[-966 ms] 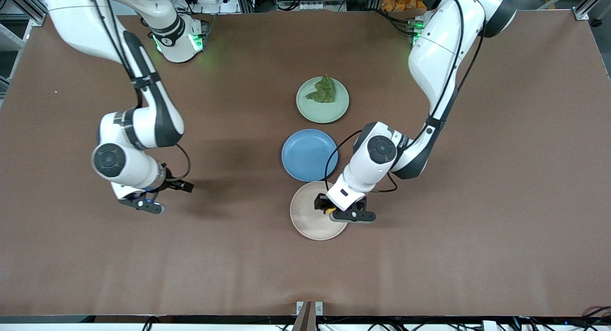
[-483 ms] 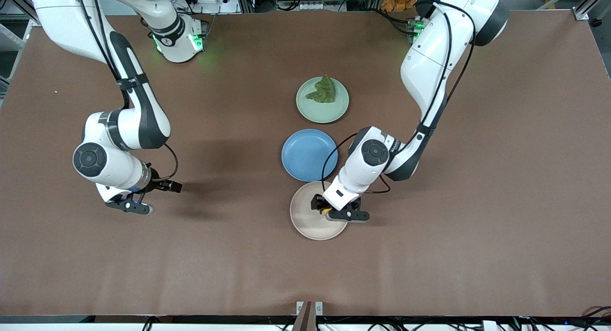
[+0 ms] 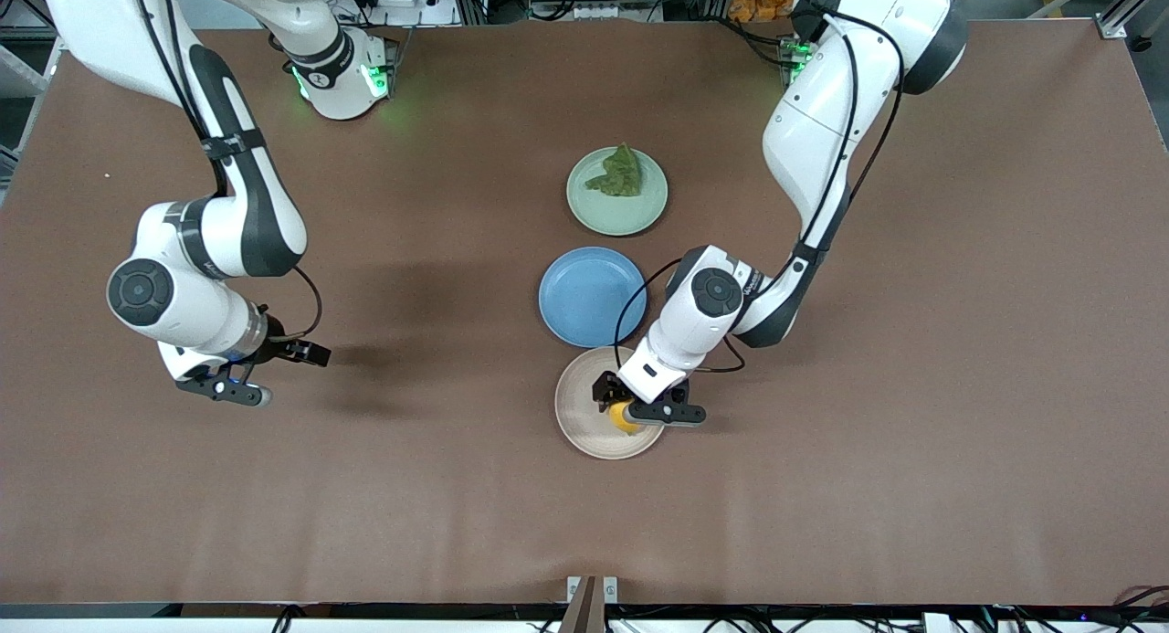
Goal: Place lemon and lettuce in plates
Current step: 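Lower the lemon onto the cream plate and open the left gripper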
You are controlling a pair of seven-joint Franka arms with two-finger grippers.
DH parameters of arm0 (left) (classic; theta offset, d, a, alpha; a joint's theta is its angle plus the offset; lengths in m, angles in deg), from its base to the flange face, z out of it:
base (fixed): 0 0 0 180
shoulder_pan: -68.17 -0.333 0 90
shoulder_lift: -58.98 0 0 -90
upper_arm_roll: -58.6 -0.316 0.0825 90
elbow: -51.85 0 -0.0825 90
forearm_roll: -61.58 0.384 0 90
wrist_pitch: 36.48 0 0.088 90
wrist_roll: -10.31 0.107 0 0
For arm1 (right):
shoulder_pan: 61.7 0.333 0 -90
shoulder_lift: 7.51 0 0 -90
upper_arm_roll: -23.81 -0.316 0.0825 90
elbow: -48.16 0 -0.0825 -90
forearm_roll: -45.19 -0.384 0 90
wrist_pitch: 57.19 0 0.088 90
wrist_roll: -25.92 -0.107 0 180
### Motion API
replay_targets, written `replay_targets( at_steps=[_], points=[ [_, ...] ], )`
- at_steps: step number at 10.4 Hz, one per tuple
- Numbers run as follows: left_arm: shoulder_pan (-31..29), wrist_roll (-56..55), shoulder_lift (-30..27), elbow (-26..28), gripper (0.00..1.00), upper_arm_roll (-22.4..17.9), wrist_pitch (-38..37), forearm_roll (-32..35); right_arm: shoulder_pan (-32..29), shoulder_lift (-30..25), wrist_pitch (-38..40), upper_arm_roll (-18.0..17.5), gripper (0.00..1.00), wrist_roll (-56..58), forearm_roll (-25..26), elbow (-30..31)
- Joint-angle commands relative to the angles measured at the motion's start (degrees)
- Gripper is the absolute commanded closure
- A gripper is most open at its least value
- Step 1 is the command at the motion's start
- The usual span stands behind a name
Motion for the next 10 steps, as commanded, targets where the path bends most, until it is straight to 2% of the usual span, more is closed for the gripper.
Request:
replay_targets(
  at_steps=[1,3,5,8,10],
  points=[
    [1.1,-1.2,-1.3,-1.0,0.0,-1.0,0.2,-0.9,-2.2,-2.6,-0.7,-0.7,0.0,0.7,0.3,1.0],
    [0.9,-1.3,-3.3,-1.0,0.0,-1.0,-1.4,-1.0,-3.3,-3.4,-0.7,-0.6,0.0,3.9,0.2,0.8],
    [0.2,-1.1,-6.3,-1.0,0.0,-1.0,-9.1,-0.9,-5.8,-4.3,-0.2,-0.6,0.0,8.7,0.3,1.9],
    [-2.5,-0.5,-9.7,-1.1,0.0,-1.0,-18.3,-0.4,-6.6,-7.9,-0.8,-0.6,0.0,11.3,0.3,6.9],
    [-4.7,2.9,-11.4,-1.1,0.0,-1.0,-23.2,0.0,-5.1,-13.4,-2.5,-0.8,0.0,11.3,0.4,13.1]
  ],
)
